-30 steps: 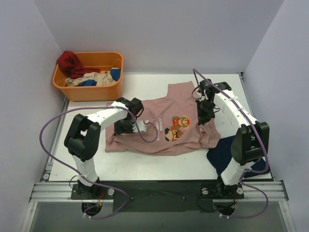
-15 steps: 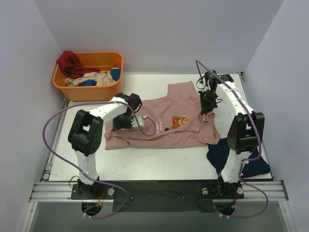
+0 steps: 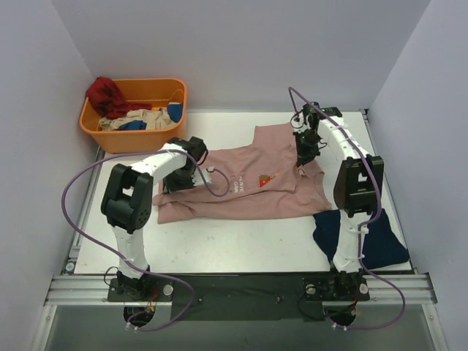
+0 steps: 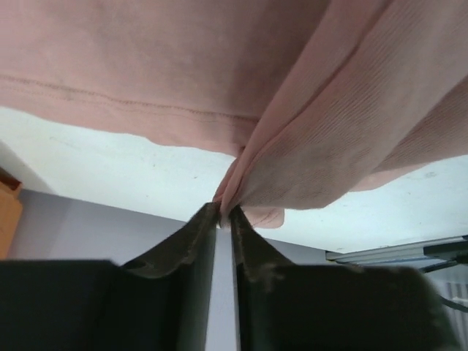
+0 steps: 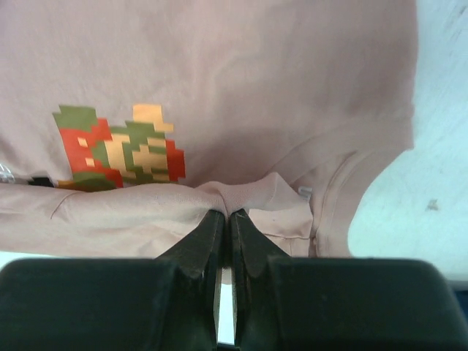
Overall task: Fold and stack the t-shirts
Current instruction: Fold the flattened tshirt in 1/3 of the way
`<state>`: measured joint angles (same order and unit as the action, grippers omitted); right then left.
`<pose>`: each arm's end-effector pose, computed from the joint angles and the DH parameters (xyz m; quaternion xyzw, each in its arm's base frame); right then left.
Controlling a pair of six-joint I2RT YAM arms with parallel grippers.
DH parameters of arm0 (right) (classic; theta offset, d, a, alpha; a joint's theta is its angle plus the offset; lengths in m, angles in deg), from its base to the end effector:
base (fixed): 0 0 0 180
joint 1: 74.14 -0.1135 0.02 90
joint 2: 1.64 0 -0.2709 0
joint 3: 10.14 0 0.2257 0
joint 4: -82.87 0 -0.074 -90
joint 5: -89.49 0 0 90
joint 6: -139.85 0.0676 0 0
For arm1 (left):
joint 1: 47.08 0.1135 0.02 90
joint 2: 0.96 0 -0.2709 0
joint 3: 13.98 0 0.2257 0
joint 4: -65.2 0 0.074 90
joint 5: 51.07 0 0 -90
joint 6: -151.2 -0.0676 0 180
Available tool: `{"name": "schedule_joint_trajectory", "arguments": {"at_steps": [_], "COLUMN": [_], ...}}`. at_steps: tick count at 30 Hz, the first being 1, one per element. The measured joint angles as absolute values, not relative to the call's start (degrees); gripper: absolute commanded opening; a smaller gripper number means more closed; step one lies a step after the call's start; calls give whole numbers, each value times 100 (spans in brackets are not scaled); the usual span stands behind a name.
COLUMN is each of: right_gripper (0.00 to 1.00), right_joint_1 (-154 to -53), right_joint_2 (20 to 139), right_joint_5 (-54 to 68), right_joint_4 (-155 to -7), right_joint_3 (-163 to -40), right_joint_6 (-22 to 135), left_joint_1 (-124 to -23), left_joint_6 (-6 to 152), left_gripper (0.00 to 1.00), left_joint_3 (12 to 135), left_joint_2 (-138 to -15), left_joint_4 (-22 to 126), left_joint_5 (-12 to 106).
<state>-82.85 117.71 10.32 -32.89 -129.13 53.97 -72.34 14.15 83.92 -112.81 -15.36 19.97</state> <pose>0.4317 0.0790 0.2214 -0.0596 0.9696 0.1159 0.2072 0.3069 -0.1205 0.1730 -0.5867 -0.7920 -0.1543 0.0692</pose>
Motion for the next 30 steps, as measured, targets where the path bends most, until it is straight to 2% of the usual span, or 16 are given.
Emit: {"name": "schedule_joint_trajectory", "arguments": {"at_steps": [2, 4, 5, 7, 9, 11, 12, 13, 14, 16, 19, 24, 27, 30], "right_gripper": [12, 17, 26, 43, 49, 51, 52, 54, 55, 57, 58, 62, 62, 62], "right_joint_1": [-8283, -8274, -8268, -8246, -8185, -8064, -7981, -7892, -7776, -7560, -7179, -6902, -6978, -6954], "right_joint_2": [11920, 12068, 12136, 12282, 12409, 12551, 12575, 12569, 12525, 12276, 11373, 9784, 9397, 9487], "right_joint_5": [1028, 999, 977, 929, 908, 908, 894, 855, 831, 748, 571, 641, 827, 982], "right_joint_4": [-3326, -3370, -3388, -3414, -3420, -3425, -3453, -3460, -3460, -3615, -3648, -3656, -3809, -3932], "right_joint_3": [-13116, -13296, -13381, -13534, -13682, -13884, -13943, -13958, -13949, -13617, -12426, -10749, -10120, -9840], "right_joint_6": [5401, 5419, 5425, 5484, 5602, 5760, 5880, 6033, 6120, 6308, 6485, 6459, 6411, 6359], "left_joint_1": [-7140, -7018, -6946, -6788, -6591, -6403, -6320, -6253, -6213, -6218, -6556, -7695, -7667, -7523], "left_joint_6": [1505, 1592, 1627, 1704, 1756, 1793, 1826, 1861, 1881, 1865, 1638, 1092, 945, 847], "left_gripper": [41, 63, 72, 78, 78, 72, 60, 52, 37, 33, 36, 62, 68, 68], "left_joint_3": [8442, 8512, 8571, 8720, 8943, 9179, 9286, 9400, 9498, 9566, 8995, 7006, 6449, 6263], "left_joint_2": [-11281, -11281, -11281, -11281, -11279, -11279, -11277, -11274, -11255, -11104, -10367, -8839, -8861, -9030], "left_joint_4": [-1425, -1304, -1252, -1171, -1047, -887, -806, -776, -782, -848, -946, -1044, -900, -561], "left_joint_5": [1868, 1721, 1654, 1555, 1457, 1352, 1313, 1293, 1330, 1636, 2322, 3070, 3083, 3026]}}
